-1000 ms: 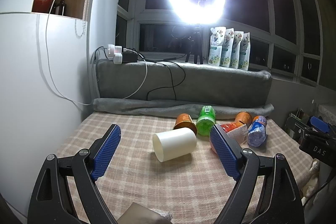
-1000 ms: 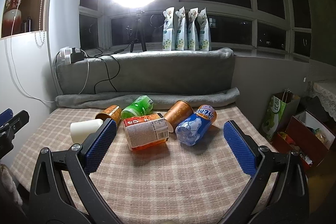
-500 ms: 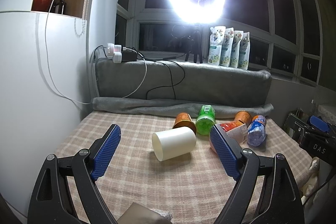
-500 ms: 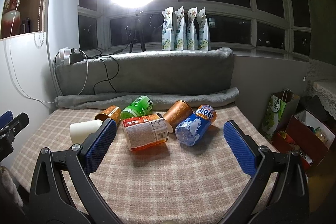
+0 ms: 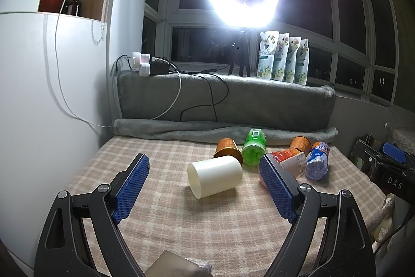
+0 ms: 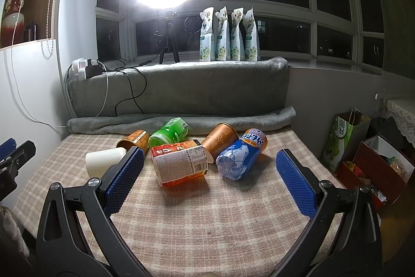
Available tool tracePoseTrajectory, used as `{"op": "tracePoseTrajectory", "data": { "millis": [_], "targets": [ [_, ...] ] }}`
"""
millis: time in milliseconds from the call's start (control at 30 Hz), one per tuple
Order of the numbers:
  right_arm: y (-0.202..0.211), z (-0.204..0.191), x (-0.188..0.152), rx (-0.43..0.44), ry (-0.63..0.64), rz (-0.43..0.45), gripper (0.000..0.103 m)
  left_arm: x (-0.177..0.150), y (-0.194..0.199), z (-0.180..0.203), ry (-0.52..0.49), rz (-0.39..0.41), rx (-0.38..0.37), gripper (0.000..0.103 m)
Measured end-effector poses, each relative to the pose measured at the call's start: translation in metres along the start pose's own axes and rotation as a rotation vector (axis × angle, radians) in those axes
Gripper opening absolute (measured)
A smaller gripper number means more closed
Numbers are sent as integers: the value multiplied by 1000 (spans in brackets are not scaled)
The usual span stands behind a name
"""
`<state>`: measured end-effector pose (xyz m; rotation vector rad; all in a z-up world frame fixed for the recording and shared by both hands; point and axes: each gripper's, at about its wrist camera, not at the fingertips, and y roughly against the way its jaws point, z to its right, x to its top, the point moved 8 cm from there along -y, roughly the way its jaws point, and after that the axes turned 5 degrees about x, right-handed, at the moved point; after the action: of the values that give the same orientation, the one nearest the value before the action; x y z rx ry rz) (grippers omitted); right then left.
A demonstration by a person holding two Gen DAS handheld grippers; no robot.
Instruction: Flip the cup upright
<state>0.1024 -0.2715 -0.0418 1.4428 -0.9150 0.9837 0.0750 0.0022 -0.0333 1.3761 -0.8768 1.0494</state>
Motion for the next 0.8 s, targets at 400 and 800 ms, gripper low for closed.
{"op": "tracePoseTrajectory", "data": {
  "millis": [400,800],
  "targets": [
    [0,0,0,0,0,-2,103,0,0,0,-1,-2,-1,87],
    [-1,0,-2,2,-2,-10,103,-4,-3,4,-3,-13,-2,87]
  ]
}}
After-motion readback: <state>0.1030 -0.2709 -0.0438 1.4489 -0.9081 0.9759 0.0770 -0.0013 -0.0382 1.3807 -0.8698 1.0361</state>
